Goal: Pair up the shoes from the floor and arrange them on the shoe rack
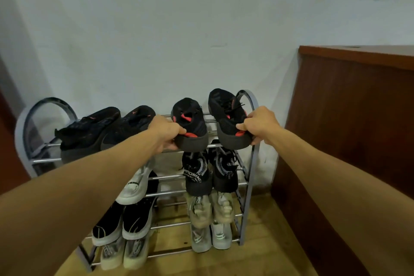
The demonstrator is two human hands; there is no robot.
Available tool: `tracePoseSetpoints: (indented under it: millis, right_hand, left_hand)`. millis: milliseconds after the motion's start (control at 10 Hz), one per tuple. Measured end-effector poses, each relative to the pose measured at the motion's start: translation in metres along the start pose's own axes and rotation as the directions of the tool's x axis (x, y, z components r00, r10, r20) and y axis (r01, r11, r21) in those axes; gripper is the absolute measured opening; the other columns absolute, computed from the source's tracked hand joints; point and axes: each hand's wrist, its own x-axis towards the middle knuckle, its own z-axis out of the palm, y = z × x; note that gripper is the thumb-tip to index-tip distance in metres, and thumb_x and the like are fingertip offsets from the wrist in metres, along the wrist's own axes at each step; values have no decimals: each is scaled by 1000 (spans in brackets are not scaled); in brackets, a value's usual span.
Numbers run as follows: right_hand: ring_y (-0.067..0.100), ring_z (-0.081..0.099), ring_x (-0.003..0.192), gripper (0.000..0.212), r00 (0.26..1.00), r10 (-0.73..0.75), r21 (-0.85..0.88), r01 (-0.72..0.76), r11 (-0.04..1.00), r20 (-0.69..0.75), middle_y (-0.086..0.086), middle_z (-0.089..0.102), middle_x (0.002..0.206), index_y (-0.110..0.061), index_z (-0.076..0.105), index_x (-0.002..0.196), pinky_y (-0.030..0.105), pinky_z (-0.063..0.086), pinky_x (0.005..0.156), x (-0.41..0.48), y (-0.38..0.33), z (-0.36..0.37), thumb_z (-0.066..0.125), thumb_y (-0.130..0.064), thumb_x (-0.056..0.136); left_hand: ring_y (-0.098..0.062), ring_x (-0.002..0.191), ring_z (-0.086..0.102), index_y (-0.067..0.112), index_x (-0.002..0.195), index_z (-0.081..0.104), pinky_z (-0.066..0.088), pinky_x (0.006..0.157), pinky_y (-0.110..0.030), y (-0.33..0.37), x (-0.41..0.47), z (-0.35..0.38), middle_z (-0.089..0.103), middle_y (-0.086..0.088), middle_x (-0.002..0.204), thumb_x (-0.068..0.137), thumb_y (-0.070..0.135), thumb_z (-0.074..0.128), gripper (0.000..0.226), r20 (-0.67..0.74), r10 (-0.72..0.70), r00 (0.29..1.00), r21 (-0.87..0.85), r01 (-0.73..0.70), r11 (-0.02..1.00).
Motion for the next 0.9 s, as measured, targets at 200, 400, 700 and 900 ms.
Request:
tracePoseSetpoints:
  millis: [200,400,700,900]
  right_hand:
    - [38,72,78,34,993,24,-65,-17,998,113,25,73,90,9,64,105,49,59,79,12,4,14,63,-21,88]
    - [31,57,59,38,996,-34,-273,54,961,79,15,58,74,-1,57,96,34,53,54,-19,-3,11,47,-37,97]
    - [33,58,111,37,958,-287,-319,277,906,15,17,61,125,0,62,121,42,51,95,-108,-5,20,56,-4,85]
    - [24,59,113,33,926,-376,-199,372,907,19,9,64,126,-10,62,123,27,43,90,-124,-23,30,57,-10,91]
  left_hand:
    - [-24,48,64,1,93,60,59,51,-38,4,7,11,65,-15,78,90,14,60,13,37,98,995,383,-105,918]
    - [-16,69,50,9,83,55,42,60,-25,6,-21,10,54,-5,80,95,13,48,15,125,131,984,484,-175,858]
    - [-21,108,58,8,130,55,48,92,-34,3,-112,-23,59,-7,124,91,21,57,41,314,202,928,523,-347,779]
    - [-16,108,58,13,129,57,50,89,-30,-4,-128,-79,59,-3,125,91,23,59,39,257,279,926,460,-370,807]
